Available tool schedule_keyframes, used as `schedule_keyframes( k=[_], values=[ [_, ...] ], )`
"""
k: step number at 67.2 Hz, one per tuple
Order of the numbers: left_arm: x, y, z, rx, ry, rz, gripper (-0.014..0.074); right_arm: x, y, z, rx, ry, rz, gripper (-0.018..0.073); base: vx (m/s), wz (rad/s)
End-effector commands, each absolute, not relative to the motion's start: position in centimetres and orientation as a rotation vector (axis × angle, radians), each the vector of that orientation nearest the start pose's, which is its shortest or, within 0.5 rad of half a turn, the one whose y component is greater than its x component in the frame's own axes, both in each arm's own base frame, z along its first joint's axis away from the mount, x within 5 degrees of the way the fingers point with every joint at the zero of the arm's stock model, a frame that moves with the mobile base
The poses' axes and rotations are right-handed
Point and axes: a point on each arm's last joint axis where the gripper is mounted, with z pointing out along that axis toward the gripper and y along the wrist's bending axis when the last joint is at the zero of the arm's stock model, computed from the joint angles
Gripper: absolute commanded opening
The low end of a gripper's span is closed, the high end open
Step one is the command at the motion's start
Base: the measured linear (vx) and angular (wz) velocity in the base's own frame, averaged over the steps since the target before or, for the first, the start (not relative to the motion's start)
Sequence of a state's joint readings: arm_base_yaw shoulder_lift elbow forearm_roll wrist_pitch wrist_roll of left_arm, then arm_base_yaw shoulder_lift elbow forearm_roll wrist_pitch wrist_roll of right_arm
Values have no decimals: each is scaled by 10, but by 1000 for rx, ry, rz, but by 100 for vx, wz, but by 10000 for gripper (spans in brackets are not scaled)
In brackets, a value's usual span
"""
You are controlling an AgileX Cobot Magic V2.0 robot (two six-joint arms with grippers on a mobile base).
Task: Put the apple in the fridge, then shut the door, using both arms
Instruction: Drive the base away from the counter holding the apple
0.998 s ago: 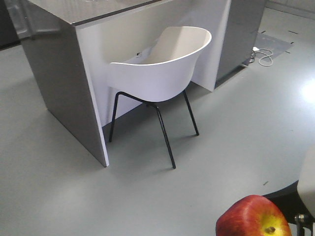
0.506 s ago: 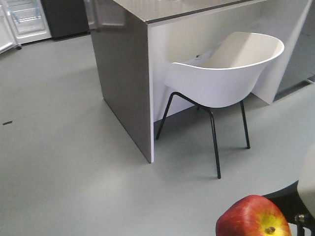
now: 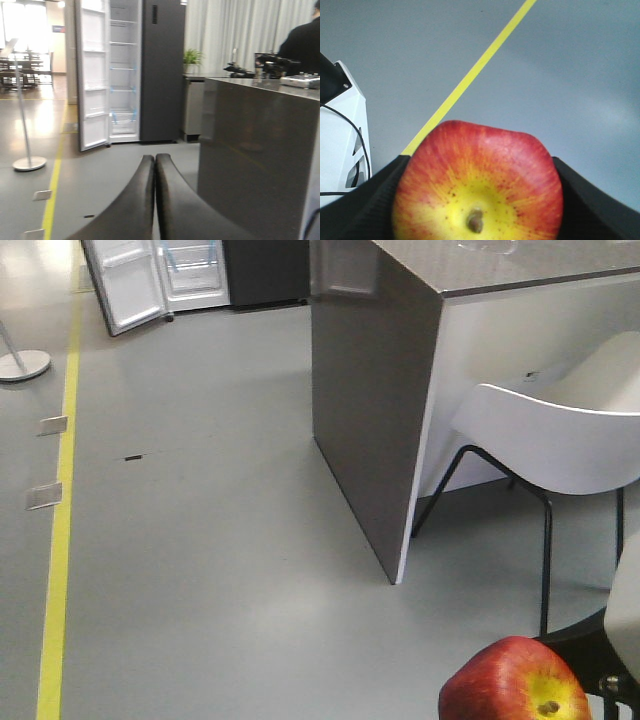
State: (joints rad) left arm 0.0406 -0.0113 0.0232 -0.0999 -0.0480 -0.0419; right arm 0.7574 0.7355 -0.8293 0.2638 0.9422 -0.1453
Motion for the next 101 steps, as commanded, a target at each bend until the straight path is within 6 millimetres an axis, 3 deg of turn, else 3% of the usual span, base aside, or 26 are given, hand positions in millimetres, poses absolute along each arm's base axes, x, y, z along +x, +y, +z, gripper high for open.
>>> schedule_keyframes(
  k=[1, 101],
  values=[
    [53, 3, 222, -141, 1343, -88, -6, 79, 101, 361, -935, 2086, 650, 115, 6, 44],
    [53, 3, 222, -141, 1343, -88, -6, 79, 101, 361, -935, 2086, 650, 115, 13, 26]
  ],
)
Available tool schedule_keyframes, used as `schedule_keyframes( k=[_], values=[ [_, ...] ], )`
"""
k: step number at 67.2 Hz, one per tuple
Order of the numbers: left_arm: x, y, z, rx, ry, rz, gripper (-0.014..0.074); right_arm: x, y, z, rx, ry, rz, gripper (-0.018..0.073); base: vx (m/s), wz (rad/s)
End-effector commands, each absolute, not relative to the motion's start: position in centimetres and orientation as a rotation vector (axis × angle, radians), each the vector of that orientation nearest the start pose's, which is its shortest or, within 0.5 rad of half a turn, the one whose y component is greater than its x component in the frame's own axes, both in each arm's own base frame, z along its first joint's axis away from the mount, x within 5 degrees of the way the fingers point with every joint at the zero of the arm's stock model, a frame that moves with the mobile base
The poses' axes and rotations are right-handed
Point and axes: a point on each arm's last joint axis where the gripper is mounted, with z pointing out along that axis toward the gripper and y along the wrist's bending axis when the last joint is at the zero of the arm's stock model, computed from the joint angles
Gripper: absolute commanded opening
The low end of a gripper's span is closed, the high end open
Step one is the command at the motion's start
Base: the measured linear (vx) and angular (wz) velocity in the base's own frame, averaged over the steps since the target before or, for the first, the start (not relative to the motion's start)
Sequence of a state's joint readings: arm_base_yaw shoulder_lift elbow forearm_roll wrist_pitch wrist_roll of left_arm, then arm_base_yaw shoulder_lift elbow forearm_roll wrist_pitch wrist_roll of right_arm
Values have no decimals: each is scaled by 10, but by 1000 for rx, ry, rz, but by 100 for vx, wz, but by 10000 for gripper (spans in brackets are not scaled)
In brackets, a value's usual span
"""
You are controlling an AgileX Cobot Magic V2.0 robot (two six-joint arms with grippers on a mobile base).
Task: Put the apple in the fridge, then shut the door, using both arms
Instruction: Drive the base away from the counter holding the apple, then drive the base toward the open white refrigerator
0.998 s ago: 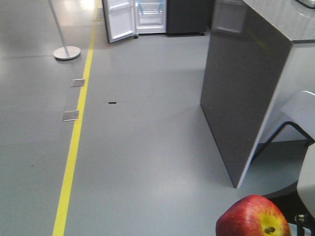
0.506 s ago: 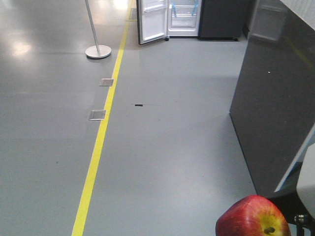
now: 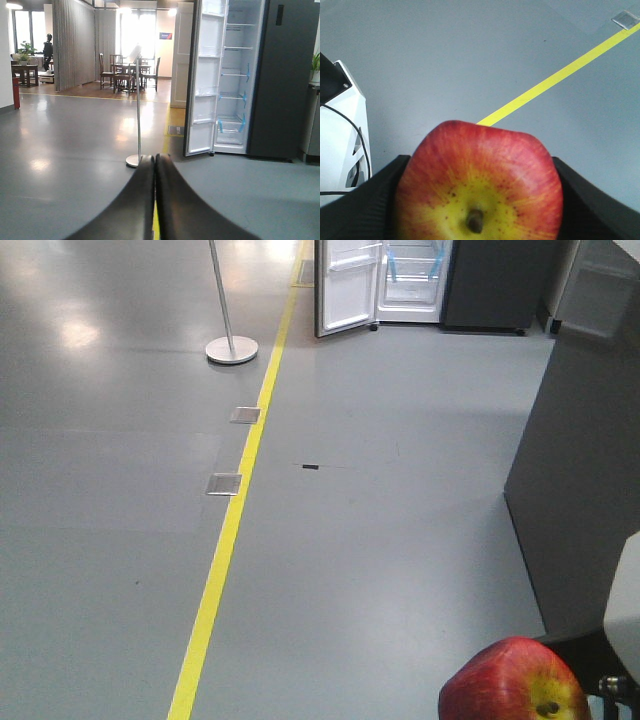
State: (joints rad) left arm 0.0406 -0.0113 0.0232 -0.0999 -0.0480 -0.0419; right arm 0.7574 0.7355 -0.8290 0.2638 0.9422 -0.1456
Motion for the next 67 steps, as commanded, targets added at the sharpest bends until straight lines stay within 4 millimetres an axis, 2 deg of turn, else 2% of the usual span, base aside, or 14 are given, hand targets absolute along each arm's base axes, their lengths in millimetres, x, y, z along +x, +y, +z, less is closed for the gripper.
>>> schedule_keyframes(
  k=[1, 67],
  values=[
    [53, 3, 222, -141, 1343, -88, -6, 79, 101, 361, -935, 2086, 650, 115, 19, 10],
    [53, 3, 222, -141, 1343, -88, -6, 79, 101, 361, -935, 2086, 650, 115, 23, 1]
  ],
)
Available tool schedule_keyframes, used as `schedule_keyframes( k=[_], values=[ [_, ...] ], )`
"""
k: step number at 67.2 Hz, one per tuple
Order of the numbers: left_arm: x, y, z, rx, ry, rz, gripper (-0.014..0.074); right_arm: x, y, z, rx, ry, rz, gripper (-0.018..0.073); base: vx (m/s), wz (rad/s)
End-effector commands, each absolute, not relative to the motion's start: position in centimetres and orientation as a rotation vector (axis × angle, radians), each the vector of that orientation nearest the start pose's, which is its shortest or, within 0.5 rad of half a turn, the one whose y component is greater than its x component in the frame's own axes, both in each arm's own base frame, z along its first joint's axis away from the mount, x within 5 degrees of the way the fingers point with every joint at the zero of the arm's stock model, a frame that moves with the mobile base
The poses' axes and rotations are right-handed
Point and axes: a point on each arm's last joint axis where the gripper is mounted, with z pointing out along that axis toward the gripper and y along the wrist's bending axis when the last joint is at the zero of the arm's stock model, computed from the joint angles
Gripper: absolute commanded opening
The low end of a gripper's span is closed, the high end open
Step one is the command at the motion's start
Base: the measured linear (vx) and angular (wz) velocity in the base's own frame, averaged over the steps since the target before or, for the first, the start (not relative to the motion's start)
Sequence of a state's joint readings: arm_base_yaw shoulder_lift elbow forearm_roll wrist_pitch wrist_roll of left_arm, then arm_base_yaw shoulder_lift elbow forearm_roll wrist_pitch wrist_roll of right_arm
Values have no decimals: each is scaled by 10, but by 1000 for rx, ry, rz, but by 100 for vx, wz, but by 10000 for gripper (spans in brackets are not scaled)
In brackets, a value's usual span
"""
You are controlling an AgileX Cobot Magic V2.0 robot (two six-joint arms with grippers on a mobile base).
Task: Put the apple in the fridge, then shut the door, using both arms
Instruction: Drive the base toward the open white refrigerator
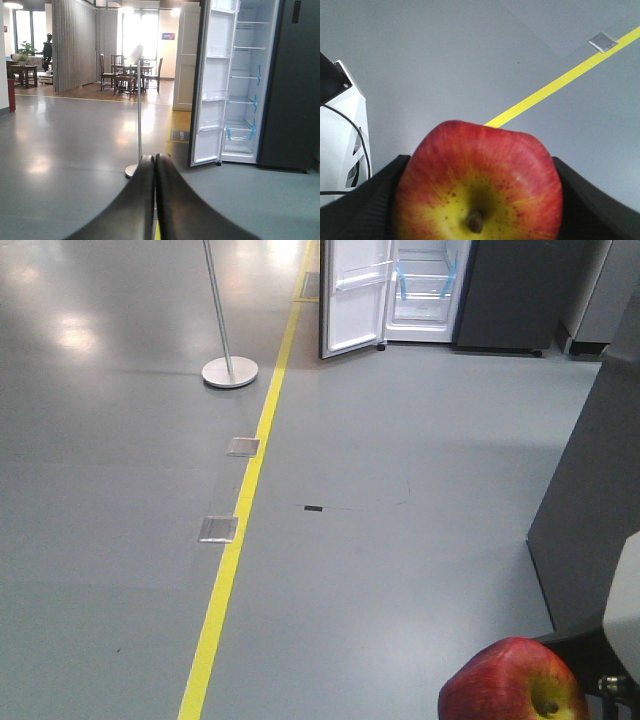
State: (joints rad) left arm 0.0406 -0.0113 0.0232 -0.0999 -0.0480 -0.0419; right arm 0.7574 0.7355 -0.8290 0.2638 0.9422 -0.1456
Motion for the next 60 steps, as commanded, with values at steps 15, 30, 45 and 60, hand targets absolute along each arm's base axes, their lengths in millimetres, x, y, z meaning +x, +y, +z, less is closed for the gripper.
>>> schedule_keyframes(
  k=[15, 30, 45, 60],
  values=[
    [53, 3, 222, -141, 1343, -88, -6, 79, 101, 361, -935, 2086, 650, 115, 25, -10],
    [53, 3, 222, -141, 1343, -88, -6, 79, 101, 361, -935, 2086, 650, 115, 27, -9],
    [53, 3, 222, -141, 1343, -88, -6, 79, 101, 361, -935, 2086, 650, 115, 28, -7],
    [53, 3, 222, -141, 1343, -88, -6, 79, 101, 361, -935, 2086, 650, 115, 31, -4]
  ],
)
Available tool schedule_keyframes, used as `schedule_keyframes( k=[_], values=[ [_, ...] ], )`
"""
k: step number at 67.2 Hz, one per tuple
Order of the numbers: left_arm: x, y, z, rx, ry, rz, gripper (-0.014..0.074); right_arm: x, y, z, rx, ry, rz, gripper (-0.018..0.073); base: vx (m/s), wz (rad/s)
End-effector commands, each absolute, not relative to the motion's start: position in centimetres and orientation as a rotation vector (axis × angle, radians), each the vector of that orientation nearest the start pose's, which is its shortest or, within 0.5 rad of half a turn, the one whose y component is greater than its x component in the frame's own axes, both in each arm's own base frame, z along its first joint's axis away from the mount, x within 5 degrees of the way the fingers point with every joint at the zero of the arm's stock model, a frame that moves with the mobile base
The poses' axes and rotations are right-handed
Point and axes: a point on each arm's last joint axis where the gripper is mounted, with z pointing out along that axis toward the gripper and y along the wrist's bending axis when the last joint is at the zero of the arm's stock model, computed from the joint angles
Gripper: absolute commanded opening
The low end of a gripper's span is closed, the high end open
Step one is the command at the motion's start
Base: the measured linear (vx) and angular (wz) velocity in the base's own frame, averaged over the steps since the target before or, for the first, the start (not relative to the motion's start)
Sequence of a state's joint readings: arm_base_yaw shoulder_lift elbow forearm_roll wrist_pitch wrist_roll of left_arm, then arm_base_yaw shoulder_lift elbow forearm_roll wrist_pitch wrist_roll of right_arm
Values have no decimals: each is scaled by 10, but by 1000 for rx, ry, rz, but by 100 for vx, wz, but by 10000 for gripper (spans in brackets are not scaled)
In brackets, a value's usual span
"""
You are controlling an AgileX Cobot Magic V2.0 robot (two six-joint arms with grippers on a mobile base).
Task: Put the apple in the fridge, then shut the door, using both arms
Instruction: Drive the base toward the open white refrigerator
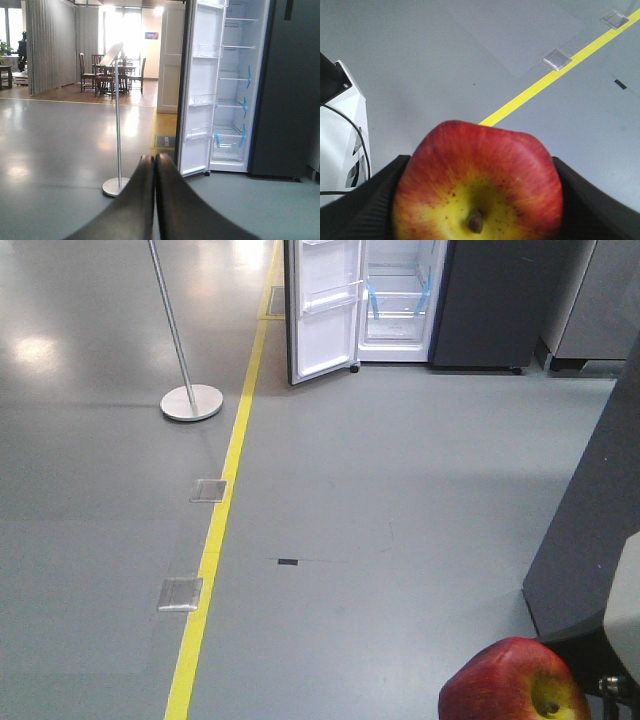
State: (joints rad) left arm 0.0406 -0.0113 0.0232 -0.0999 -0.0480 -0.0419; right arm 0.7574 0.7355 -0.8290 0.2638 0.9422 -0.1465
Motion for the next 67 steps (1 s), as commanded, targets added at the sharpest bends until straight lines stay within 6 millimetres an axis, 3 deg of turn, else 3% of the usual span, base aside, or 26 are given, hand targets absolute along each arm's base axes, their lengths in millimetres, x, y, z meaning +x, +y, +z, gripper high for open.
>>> schedule_keyframes(
  k=[1, 67],
  values=[
    [53, 3, 222, -141, 1343, -88, -6, 79, 101, 361, -935, 2086, 650, 115, 31, -4],
    [53, 3, 222, -141, 1343, -88, -6, 79, 101, 361, -935, 2086, 650, 115, 32, -2]
  ],
)
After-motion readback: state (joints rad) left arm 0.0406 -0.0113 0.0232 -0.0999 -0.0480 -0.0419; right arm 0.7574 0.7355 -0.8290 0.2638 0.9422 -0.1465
